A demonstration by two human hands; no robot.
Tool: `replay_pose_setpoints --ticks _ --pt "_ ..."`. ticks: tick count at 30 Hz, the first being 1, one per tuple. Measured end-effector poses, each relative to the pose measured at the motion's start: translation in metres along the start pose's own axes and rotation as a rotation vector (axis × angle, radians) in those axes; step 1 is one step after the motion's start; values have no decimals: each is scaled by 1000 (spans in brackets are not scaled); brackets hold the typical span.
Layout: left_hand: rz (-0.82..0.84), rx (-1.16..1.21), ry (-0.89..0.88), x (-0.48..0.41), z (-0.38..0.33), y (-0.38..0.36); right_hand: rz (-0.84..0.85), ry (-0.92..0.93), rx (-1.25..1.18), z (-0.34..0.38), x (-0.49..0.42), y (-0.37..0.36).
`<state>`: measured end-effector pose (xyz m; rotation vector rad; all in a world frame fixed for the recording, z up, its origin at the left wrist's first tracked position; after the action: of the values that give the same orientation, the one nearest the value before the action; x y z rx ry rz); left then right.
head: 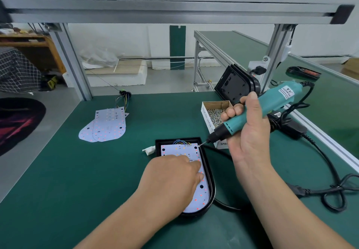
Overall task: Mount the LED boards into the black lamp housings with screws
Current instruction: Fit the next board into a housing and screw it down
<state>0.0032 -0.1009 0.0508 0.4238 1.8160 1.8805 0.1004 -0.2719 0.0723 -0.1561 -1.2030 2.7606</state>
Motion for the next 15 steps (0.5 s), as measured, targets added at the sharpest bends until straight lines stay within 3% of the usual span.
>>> replay_pose_setpoints --ticks 15 --pt "-52 7 -49 -8 2 1 19 37 158 -12 -6 -1"
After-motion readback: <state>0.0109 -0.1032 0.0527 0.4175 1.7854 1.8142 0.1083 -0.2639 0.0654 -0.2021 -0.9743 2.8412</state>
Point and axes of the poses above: each hand's wrist, its own x-axis away from the middle knuckle, its own y-axis out of the back of the hand, z = x × y, the point moved 8 cm from there along -x, towards the middle knuckle, and after that the axes turned 12 degrees about -y, right-handed, at the moved point
